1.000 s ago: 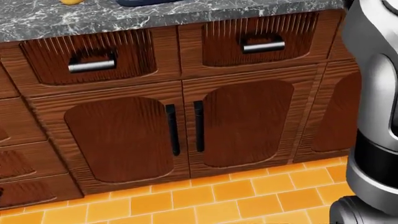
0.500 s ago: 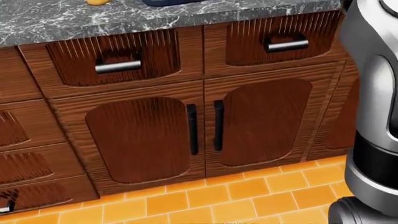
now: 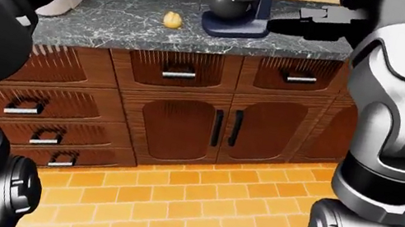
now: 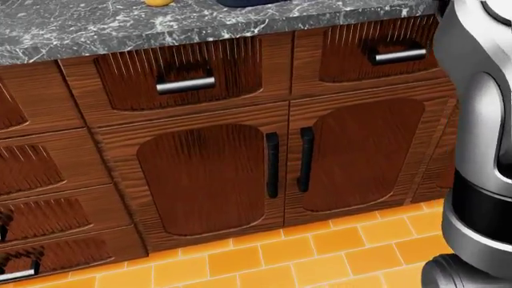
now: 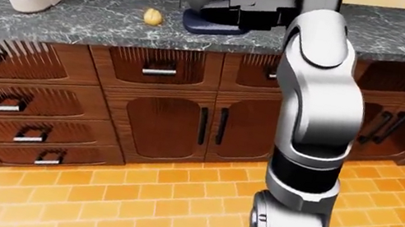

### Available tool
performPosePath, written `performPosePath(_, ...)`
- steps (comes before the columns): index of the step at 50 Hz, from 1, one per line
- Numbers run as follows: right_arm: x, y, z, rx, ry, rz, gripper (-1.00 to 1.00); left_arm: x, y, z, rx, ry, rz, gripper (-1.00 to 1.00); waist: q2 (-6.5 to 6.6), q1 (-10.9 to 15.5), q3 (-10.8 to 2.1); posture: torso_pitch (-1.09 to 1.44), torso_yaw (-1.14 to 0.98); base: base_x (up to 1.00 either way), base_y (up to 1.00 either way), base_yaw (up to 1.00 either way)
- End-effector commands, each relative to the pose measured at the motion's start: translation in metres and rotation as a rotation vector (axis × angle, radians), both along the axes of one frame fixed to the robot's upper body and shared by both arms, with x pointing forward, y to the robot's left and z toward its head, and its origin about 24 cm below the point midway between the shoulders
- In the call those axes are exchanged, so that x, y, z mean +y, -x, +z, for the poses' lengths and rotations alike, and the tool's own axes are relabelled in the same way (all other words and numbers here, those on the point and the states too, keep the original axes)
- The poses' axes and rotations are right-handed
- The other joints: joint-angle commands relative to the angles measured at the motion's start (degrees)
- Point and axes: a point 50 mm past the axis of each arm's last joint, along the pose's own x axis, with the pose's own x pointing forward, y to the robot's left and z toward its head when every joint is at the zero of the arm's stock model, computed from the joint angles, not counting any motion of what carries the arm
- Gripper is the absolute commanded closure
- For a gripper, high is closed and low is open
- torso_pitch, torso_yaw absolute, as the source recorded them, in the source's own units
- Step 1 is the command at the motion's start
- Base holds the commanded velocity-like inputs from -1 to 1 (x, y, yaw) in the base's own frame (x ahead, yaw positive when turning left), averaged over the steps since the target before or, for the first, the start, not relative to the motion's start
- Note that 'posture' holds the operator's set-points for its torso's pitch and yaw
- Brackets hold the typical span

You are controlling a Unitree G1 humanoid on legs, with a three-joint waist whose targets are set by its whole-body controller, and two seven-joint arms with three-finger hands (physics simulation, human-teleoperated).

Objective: Place the bread in the stand mixer bowl.

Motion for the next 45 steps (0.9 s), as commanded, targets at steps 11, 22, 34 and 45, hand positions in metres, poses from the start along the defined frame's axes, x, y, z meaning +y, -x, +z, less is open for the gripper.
performPosePath(11, -0.0008, 0.0070, 0.0144, -0.081, -0.001, -0.008, -1.00, 0.0000, 0.0056, 0.0095, -0.059, 0.007, -0.005, -1.00, -2.12, 0.6, -2.29, 0.00, 0.00, 0.00, 0.26, 0.00)
performPosePath(22, -0.0006, 0.0074, 0.0143, -0.080, -0.001, -0.007, -1.00, -0.0001, 0.0059, 0.0097, -0.058, 0.007, -0.004, -1.00, 3.59, 0.0, -1.93, 0.00, 0.00, 0.00, 0.26, 0.00)
performPosePath(34, 0.0011, 0.0073, 0.0140, -0.086, 0.008, 0.005, -1.00, 0.0009, 0.0058, 0.0098, -0.057, 0.009, -0.001, -1.00, -0.89, 0.9, 0.11, 0.00, 0.00, 0.00, 0.06, 0.00)
performPosePath(45, 0.0019, 0.0079, 0.0141, -0.084, 0.016, 0.003, -1.00, 0.0001, 0.0065, 0.0100, -0.057, 0.008, 0.000, -1.00, 0.65, 0.3, -0.76, 0.00, 0.00, 0.00, 0.00, 0.00)
